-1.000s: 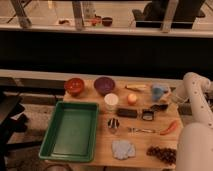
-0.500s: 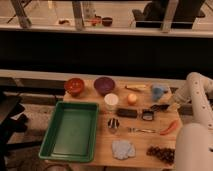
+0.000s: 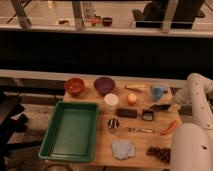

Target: Place brush in paper cup

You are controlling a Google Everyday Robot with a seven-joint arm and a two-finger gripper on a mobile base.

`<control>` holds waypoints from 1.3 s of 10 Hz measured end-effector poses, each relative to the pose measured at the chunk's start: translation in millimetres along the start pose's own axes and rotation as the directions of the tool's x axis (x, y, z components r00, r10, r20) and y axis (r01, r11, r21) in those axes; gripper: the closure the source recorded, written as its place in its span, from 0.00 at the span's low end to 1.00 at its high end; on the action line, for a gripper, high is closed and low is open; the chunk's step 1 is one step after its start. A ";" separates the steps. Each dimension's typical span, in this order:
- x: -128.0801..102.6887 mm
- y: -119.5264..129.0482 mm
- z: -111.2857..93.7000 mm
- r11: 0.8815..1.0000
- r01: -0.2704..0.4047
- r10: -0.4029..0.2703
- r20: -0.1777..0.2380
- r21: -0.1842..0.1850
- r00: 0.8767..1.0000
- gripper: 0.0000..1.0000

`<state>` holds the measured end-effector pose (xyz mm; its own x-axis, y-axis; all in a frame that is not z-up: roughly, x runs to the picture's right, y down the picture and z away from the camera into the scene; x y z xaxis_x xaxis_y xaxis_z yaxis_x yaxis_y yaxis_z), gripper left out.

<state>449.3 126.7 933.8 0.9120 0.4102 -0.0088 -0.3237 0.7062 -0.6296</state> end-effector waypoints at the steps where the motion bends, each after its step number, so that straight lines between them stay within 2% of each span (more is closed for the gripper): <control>1: 0.3 -0.3 -1.1 1.000 0.001 -0.001 -0.003 -0.001 1.000 0.55; 3: 0.9 -1.0 -4.1 1.000 0.003 -0.003 -0.008 0.000 1.000 0.77; 6: -5.2 -0.8 -4.4 1.000 0.019 -0.019 0.000 0.005 1.000 0.99; 7: -13.8 3.1 -7.3 0.999 0.038 -0.038 0.010 0.012 0.999 1.00; 10: -31.2 16.1 -37.5 0.993 0.105 -0.106 0.020 0.061 0.994 1.00; 13: -60.2 38.6 -90.9 0.969 0.214 -0.216 0.005 0.125 0.976 1.00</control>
<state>404.8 76.9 839.4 0.9590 0.2510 0.1313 -0.1503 0.8440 -0.5149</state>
